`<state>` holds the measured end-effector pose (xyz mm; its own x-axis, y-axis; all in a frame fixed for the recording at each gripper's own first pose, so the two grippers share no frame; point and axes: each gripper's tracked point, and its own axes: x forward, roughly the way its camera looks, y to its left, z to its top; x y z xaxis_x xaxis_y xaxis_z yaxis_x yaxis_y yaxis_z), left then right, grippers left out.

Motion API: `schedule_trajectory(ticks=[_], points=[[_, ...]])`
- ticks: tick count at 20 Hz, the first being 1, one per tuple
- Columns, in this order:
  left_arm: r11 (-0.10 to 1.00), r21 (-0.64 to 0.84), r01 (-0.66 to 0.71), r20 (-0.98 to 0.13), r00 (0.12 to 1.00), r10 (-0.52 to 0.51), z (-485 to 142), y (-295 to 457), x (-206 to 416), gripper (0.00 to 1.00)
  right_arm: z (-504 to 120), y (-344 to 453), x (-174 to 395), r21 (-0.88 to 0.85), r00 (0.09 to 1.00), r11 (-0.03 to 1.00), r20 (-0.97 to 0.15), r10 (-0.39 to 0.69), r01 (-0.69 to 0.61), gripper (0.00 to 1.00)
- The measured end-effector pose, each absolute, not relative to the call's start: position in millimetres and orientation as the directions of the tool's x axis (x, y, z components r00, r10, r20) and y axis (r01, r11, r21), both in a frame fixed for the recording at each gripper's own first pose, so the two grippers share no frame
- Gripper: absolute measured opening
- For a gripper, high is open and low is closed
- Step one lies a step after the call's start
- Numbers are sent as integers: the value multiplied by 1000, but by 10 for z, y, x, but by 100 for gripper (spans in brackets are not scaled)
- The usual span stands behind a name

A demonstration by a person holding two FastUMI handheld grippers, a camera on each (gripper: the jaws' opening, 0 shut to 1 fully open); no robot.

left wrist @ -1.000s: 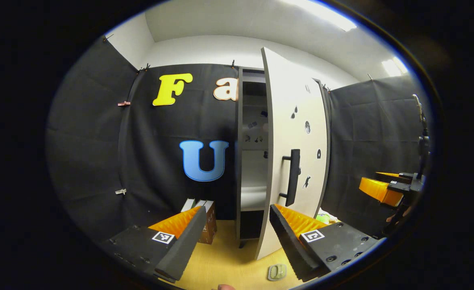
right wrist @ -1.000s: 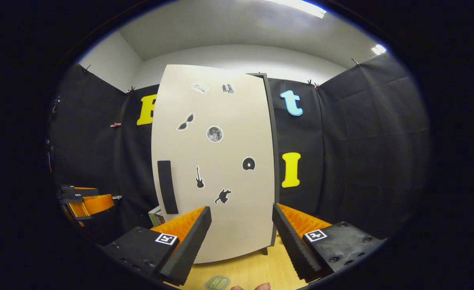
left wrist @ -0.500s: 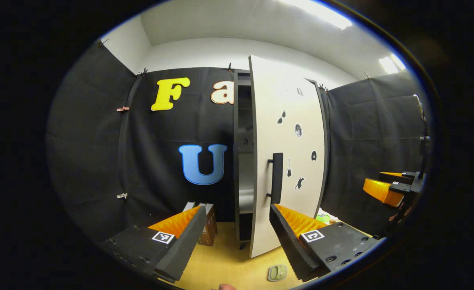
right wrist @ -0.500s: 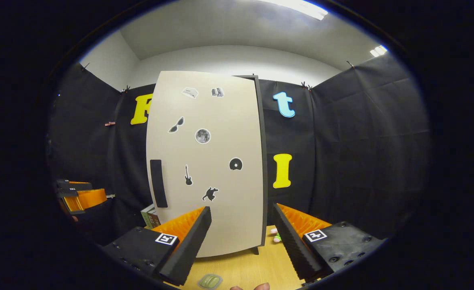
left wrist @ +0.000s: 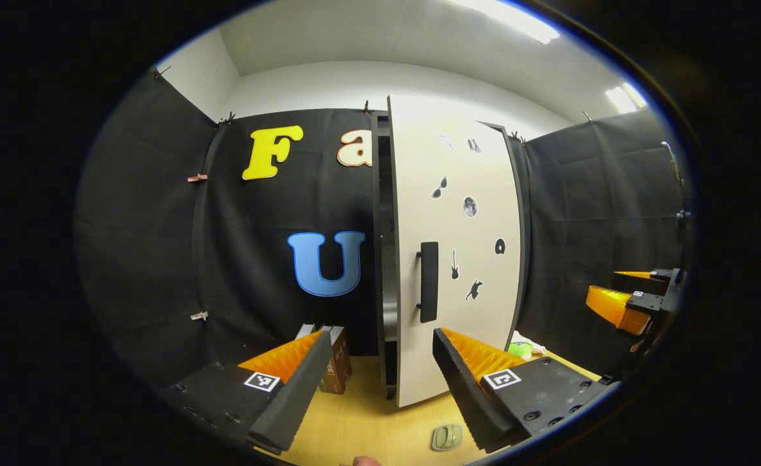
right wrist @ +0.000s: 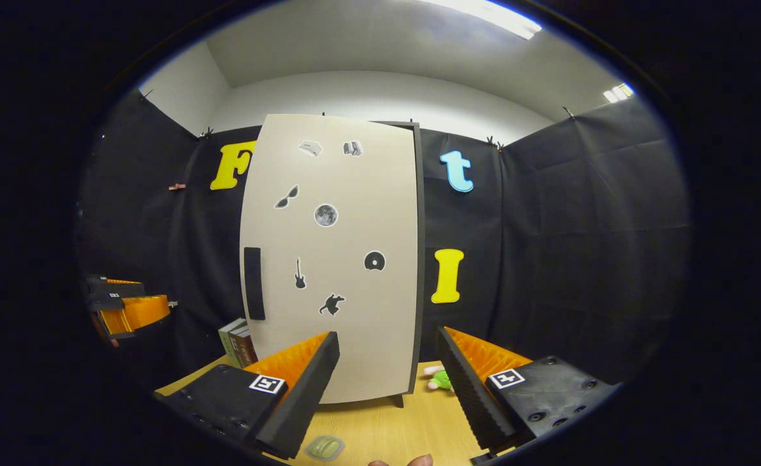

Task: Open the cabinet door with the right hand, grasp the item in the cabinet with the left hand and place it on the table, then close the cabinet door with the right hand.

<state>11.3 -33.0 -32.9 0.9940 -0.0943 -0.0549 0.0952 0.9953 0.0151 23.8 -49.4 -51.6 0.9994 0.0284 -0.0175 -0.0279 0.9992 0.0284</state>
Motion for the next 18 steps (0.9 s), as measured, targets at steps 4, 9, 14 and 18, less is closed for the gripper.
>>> schedule_trajectory(ticks=[4,9,14,18], points=[[995,17,100,-54,994,-99,-314,-314,89,98,-536,-455,217,28,999,999,-25,32,-32,98],[994,20,103,-53,993,-102,-308,-328,91,98,-551,-455,218,29,999,999,-29,32,-31,96],[995,24,101,-50,994,-100,-308,-308,93,98,-536,-438,216,32,999,999,-24,34,-34,96],[995,21,102,-49,994,-101,-303,-320,92,98,-549,-436,218,36,999,999,-28,36,-35,96]])
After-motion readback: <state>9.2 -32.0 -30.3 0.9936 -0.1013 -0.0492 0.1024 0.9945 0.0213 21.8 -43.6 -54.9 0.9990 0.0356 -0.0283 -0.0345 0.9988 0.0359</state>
